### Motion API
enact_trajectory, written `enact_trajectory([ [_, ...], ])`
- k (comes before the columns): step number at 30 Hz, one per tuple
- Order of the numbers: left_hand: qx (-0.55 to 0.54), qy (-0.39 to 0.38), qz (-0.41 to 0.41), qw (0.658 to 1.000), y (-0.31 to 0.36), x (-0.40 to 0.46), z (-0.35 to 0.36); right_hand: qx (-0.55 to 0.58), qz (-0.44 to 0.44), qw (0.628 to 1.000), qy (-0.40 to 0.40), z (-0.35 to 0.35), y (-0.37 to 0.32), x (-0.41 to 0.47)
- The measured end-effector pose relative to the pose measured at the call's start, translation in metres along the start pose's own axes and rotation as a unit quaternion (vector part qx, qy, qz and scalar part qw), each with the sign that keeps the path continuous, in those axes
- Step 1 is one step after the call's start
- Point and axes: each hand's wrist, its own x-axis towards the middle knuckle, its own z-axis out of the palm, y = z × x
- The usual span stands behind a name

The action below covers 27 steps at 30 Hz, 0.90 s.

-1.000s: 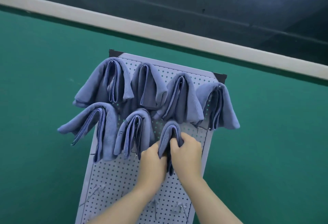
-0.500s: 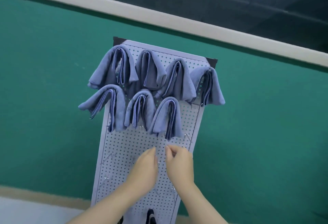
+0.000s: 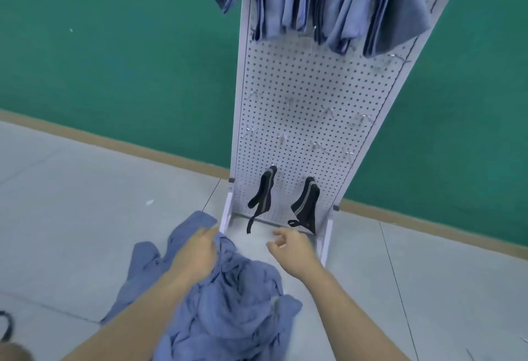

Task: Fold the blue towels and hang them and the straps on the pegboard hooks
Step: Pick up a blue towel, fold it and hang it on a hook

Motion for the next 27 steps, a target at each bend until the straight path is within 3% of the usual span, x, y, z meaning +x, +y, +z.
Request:
enact_trajectory([
  [5,0.243,-0.125,0.051,0.961,-0.078,-0.007,0.042,-0.022,0.069,0.994,-0.082,0.066,0.071,0.02],
  [8,0.257,-0.191,0.049,0.946,-0.09,-0.006,0.067,-0.014,0.098,0.985,-0.139,0.107,0.1,0.018],
  [13,0.259,-0.249,0.086,0.929,-0.08,0.017,0.117,-0.034,0.06,0.971,-0.229,0.157,0.13,0.021],
  [17,0.292,-0.197,0.149,0.924,-0.06,0.033,0.131,-0.118,0.013,0.963,-0.242,0.168,0.141,0.031],
  [21,0.141,-0.116,0.139,0.973,-0.041,0.043,0.126,-0.125,-0.006,0.974,-0.189,0.157,0.139,0.047],
  [24,-0.044,0.026,0.081,0.995,-0.024,0.056,0.106,-0.028,-0.022,0.996,-0.082,0.122,0.121,0.059],
  [27,-0.197,0.143,0.029,0.969,0.008,0.071,0.063,0.075,-0.053,0.993,0.073,0.067,0.076,0.063],
])
